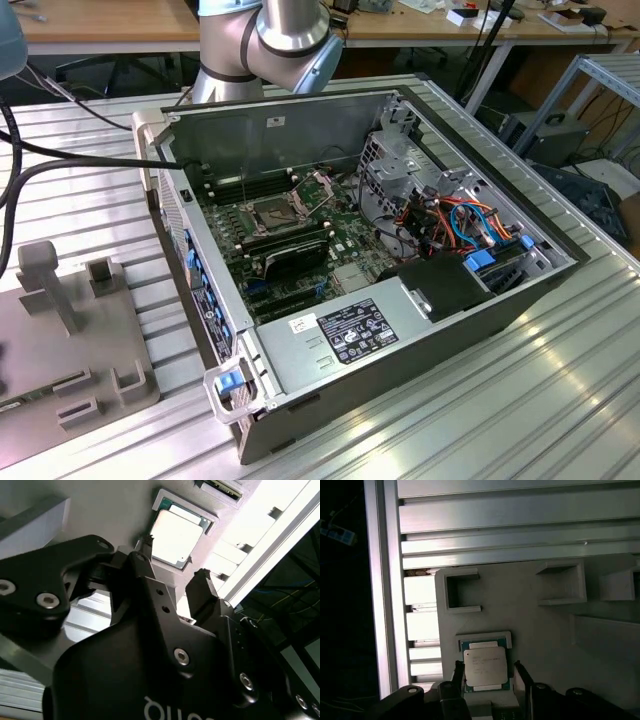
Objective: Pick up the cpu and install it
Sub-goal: 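Pick up the cpu and move it towards the insertion slot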
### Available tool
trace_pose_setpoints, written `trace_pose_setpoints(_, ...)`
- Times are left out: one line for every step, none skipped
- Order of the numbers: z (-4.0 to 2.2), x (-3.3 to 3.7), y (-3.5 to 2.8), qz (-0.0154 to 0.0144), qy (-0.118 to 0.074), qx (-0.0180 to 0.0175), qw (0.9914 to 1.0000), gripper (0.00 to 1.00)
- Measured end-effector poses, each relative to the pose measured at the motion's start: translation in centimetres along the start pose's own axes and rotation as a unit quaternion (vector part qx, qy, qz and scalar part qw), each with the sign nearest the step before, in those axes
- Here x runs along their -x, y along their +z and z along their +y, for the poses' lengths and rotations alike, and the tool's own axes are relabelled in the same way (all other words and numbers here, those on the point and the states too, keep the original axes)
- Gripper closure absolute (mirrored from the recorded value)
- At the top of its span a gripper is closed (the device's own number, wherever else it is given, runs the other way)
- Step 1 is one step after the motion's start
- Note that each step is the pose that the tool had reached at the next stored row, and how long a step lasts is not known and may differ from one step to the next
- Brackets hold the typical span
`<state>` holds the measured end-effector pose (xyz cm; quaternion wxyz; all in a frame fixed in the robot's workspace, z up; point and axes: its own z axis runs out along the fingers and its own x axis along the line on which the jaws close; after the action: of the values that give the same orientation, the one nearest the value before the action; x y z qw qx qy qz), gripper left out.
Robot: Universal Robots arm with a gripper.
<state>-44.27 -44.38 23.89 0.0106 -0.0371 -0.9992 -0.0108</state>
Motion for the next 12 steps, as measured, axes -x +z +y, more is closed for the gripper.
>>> trace_pose_setpoints(0.0, 0.0, 0.0, 0.0, 0.0, 0.0, 1.0, 0.46)
trace_pose_setpoints(0.0, 0.0, 0.0, 0.0, 0.0, 0.0, 1.0, 0.4)
trace_pose_setpoints(0.0, 0.0, 0.0, 0.0, 0.0, 0.0, 1.0, 0.4)
trace_pose_setpoints(0.0, 0.0, 0.04, -0.0001, 0.0, 0.0, 1.0, 0.4)
trace_pose_setpoints(-0.01, 0.0, 0.16, -0.0002, 0.0, 0.0001, 1.0, 0.4)
trace_pose_setpoints(-0.01, 0.0, 0.29, -0.0001, 0.0, 0.0, 1.0, 0.4)
trace_pose_setpoints(-0.01, 0.01, 0.52, -0.0003, 0.0, 0.0, 1.0, 0.4)
trace_pose_setpoints(-0.02, 0.0, 0.65, -0.0004, 0.0, 0.0, 1.0, 0.4)
trace_pose_setpoints(-0.02, 0.0, 0.7, -0.0004, 0.0, 0.0, 1.0, 0.4)
trace_pose_setpoints(-0.02, 0.0, 0.7, -0.0004, 0.0, -0.0001, 1.0, 0.4)
trace_pose_setpoints(-0.02, 0.0, 0.7, -0.0003, 0.0, -0.0001, 1.0, 0.4)
trace_pose_setpoints(-0.02, 0.0, 0.78, -0.0005, 0.0, 0.0, 1.0, 0.4)
